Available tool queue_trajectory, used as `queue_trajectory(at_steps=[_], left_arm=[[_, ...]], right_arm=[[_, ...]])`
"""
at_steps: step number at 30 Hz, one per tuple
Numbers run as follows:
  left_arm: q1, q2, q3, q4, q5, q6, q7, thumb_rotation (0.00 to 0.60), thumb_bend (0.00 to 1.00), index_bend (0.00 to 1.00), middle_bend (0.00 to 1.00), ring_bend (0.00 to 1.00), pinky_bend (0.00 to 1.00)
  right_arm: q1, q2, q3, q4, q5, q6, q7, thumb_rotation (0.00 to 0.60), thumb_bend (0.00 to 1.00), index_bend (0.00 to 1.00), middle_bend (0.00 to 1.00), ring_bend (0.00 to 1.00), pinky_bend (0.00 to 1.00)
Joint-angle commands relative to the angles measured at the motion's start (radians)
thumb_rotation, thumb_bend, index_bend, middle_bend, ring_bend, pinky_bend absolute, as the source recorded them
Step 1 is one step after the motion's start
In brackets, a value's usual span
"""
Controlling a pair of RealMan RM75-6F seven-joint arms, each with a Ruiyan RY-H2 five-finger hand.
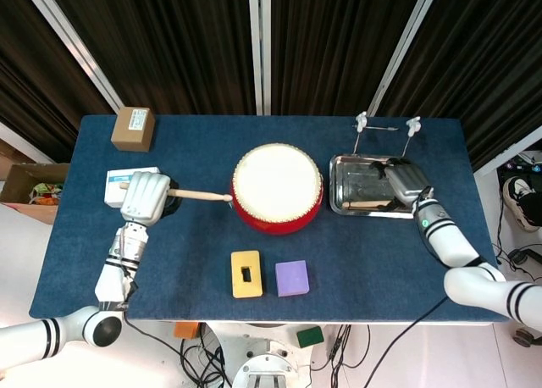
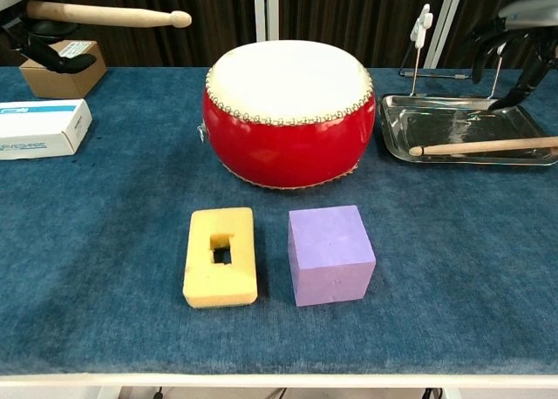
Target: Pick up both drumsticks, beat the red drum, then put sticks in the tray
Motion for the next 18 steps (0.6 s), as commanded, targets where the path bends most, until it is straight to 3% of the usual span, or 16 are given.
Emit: queue_trajectory(at_steps=[1,5,11,18], left_arm=[[-0.032,-0.01,-0.026,-0.022,-0.045,-0.035,0.026,0.6,0.33,0.96,0.97,1.0,1.0],[-0.071,-0.033,-0.058,-0.04,-0.107,-0.063,0.053,0.6,0.34,0.95,0.97,1.0,1.0],[-0.135,-0.075,-0.091,-0.046,-0.205,-0.084,0.119,0.6,0.33,0.94,0.97,0.99,1.0],[-0.191,-0.111,-0.107,-0.048,-0.313,-0.075,0.202,0.6,0.33,0.94,0.97,0.99,1.0]], right_arm=[[-0.032,0.153,0.055,-0.204,-0.087,0.078,0.024,0.6,0.16,0.25,0.38,0.13,0.21],[-0.004,0.182,0.098,-0.312,-0.066,0.071,0.026,0.6,0.18,0.26,0.38,0.14,0.23],[0.097,0.148,0.168,-0.407,0.06,0.057,0.002,0.6,0.18,0.28,0.41,0.17,0.27],[0.241,0.056,0.18,-0.43,0.256,0.133,-0.146,0.6,0.18,0.33,0.43,0.19,0.32]])
